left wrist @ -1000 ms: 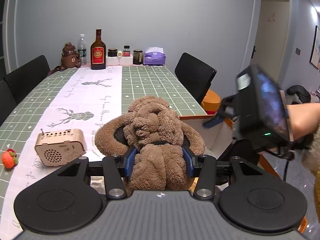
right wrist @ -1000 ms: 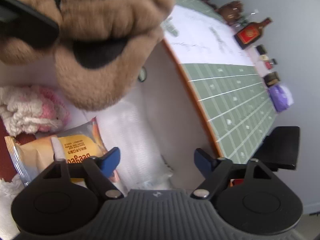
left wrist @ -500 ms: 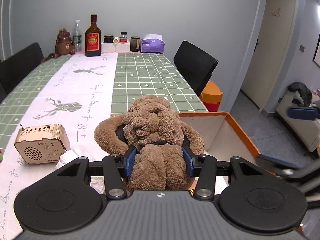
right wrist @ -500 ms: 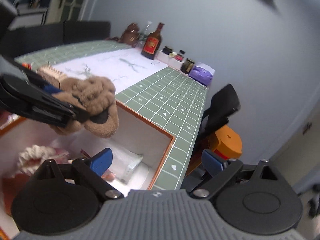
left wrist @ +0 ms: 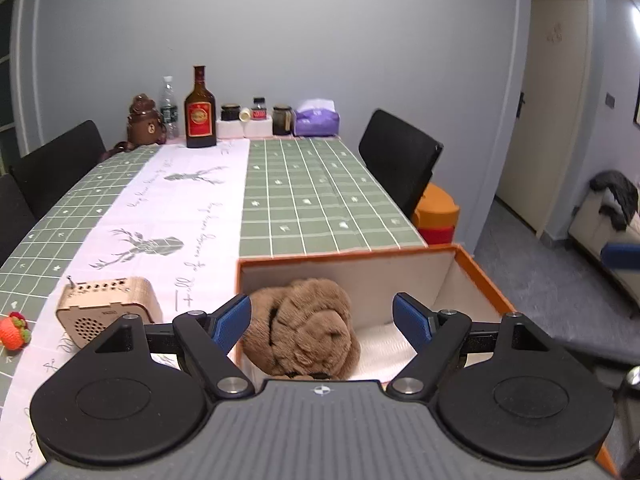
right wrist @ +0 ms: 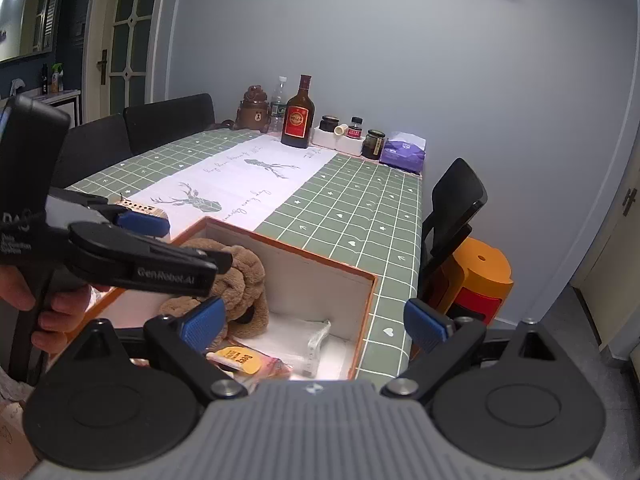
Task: Organize soft objects
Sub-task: 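Lower the brown bear into the orange box with the left tool and release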
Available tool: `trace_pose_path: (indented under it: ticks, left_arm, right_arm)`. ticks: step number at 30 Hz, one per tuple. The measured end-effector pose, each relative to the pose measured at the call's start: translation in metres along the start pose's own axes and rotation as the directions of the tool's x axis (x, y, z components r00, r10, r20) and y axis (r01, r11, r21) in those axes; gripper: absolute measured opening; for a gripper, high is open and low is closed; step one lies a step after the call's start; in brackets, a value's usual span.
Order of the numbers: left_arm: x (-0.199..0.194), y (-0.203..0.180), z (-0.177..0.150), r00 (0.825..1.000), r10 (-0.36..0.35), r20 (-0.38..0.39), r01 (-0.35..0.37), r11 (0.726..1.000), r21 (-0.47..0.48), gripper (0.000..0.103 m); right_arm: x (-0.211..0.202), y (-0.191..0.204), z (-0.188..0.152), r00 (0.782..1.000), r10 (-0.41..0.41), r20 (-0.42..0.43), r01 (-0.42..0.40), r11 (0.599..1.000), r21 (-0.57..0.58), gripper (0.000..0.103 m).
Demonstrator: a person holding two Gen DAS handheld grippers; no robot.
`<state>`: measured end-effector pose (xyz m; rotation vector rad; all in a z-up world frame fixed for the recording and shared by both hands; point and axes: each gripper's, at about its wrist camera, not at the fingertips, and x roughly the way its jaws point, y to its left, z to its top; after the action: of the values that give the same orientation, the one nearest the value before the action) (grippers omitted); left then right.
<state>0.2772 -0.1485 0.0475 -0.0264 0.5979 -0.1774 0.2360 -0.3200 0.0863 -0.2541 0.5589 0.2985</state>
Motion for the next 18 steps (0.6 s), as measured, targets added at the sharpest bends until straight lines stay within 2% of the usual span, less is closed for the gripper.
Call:
trace_pose_path:
  ticks: [3, 8, 9, 10, 11, 12, 13, 14, 15, 16, 18]
  left_arm:
    - [-0.014, 0.011, 0.007, 1.000, 0.002, 0.014, -0.001, 0.999, -0.035, 0.094]
    - [-0.039, 0.029, 0.016, 0.997, 0.052, 0.058, -0.050, 0.998, -0.029, 0.094]
    - [-0.043, 0.034, 0.016, 0.996, 0.061, 0.060, -0.059, 0.998, -0.035, 0.094]
    - [-0.045, 0.039, 0.015, 0.996, 0.069, 0.057, -0.067, 0.997, -0.043, 0.094]
    - [-0.047, 0.044, 0.014, 0.996, 0.076, 0.052, -0.073, 0.996, -0.050, 0.094]
    - [-0.048, 0.050, 0.013, 0.995, 0.082, 0.049, -0.079, 0.995, -0.056, 0.094]
    - [-0.049, 0.055, 0.011, 0.995, 0.090, 0.045, -0.088, 0.994, -0.062, 0.094]
    - [-0.049, 0.061, 0.009, 0.994, 0.103, 0.040, -0.100, 0.993, -0.069, 0.094]
    - [-0.050, 0.067, 0.006, 0.992, 0.118, 0.034, -0.115, 0.990, -0.077, 0.094]
    - [-0.051, 0.072, 0.002, 0.991, 0.131, 0.028, -0.128, 0.988, -0.086, 0.094]
    - [-0.050, 0.083, -0.005, 0.989, 0.148, 0.014, -0.146, 0.984, -0.100, 0.094]
  right_arm:
    - [-0.006, 0.003, 0.002, 1.000, 0.014, 0.011, -0.014, 1.000, 0.013, 0.094]
    - [-0.006, 0.011, 0.007, 1.000, 0.011, 0.022, -0.012, 0.999, 0.034, 0.091]
    - [-0.004, 0.012, 0.009, 1.000, 0.016, 0.027, -0.017, 0.999, 0.045, 0.082]
    - [0.000, 0.014, 0.012, 0.999, 0.027, 0.031, -0.029, 0.998, 0.057, 0.069]
    - [0.005, 0.016, 0.014, 0.999, 0.039, 0.030, -0.041, 0.997, 0.066, 0.062]
    - [0.012, 0.018, 0.017, 0.998, 0.052, 0.026, -0.054, 0.996, 0.071, 0.049]
    - [0.021, 0.020, 0.020, 0.998, 0.065, 0.018, -0.066, 0.995, 0.073, 0.037]
    - [0.031, 0.023, 0.023, 0.997, 0.073, 0.005, -0.073, 0.994, 0.080, 0.031]
    - [0.042, 0.026, 0.026, 0.997, 0.082, -0.013, -0.081, 0.993, 0.090, 0.019]
    - [0.055, 0.029, 0.030, 0.995, 0.097, -0.033, -0.093, 0.990, 0.108, 0.011]
    - [0.081, 0.036, 0.036, 0.989, 0.131, -0.072, -0.120, 0.983, 0.141, 0.008]
